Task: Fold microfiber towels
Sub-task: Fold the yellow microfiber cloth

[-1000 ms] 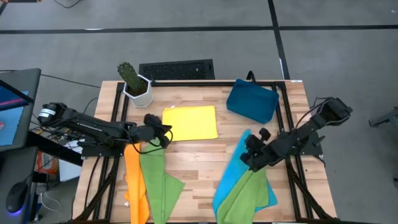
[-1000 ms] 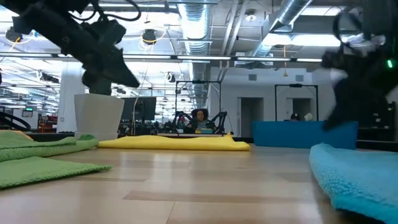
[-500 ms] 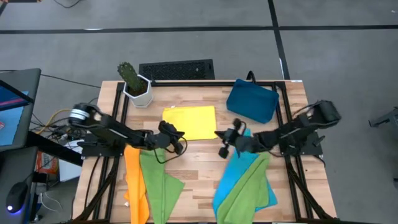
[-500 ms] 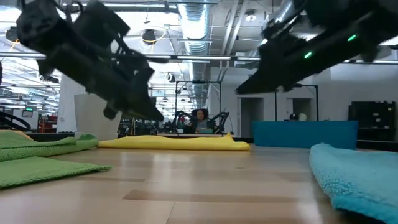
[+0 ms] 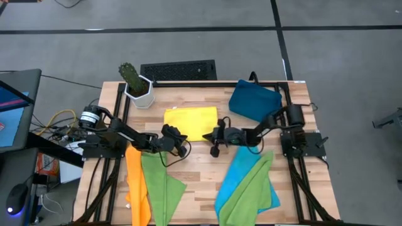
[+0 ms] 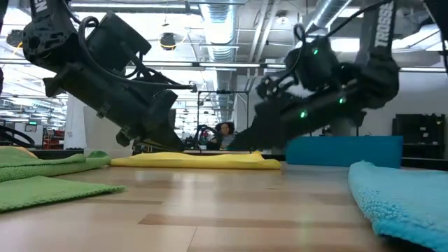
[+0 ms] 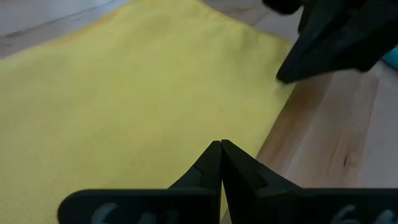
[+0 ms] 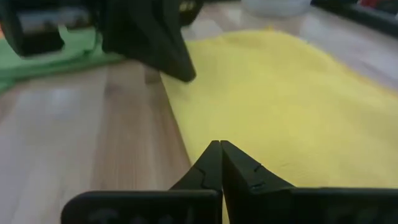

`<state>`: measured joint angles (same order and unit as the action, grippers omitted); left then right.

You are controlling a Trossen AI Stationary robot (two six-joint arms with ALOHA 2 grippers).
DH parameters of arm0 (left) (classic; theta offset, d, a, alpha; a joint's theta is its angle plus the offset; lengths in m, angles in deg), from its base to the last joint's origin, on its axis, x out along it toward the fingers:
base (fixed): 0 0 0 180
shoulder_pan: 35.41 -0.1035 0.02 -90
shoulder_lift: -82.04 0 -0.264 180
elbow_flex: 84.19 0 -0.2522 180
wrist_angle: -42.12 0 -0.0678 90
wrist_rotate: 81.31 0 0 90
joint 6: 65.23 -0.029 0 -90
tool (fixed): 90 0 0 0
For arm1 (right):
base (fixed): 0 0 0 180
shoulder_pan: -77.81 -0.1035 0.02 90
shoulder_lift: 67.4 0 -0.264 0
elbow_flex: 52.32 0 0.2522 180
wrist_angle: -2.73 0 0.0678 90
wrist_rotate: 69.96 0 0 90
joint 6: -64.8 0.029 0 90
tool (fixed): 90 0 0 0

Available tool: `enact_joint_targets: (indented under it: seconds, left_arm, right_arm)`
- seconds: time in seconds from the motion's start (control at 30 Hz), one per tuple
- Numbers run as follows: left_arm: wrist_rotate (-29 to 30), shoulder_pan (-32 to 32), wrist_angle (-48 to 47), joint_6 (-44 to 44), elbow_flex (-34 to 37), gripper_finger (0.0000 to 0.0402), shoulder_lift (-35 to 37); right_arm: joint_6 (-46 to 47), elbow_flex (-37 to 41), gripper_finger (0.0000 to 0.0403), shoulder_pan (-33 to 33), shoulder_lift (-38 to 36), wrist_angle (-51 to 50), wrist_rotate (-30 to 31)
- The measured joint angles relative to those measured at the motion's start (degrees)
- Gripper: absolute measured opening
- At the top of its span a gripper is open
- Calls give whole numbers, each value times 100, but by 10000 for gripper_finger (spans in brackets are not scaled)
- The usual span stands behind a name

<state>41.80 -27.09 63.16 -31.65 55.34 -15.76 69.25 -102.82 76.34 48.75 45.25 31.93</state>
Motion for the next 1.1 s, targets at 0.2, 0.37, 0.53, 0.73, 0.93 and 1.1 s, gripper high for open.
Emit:
enact_joint_targets:
  seconds: [0.2, 0.37, 0.53, 0.73, 0.93, 1.1]
  left_arm:
    - [-155, 2, -203, 69, -1, 0, 0]
    - [-173, 2, -329, 76, -1, 0, 1]
    - [-170, 55, -374, 176, -11, 0, -165]
    - [-133, 79, -377, 284, -7, 0, -254]
    - [-126, 79, -380, 285, -10, 0, -254]
    - [-162, 79, -395, 287, -10, 0, -254]
  right_arm:
    - [179, 28, 21, 9, 308, 38, 1]
    - [256, 46, 27, 9, 309, 18, 6]
    - [152, 72, 21, -16, 88, 152, 6]
    - [-233, -202, 23, -39, -91, 288, -125]
    - [-458, -698, 23, -9, 479, 208, -475]
    - [-428, -896, 19, 124, 787, 229, -619]
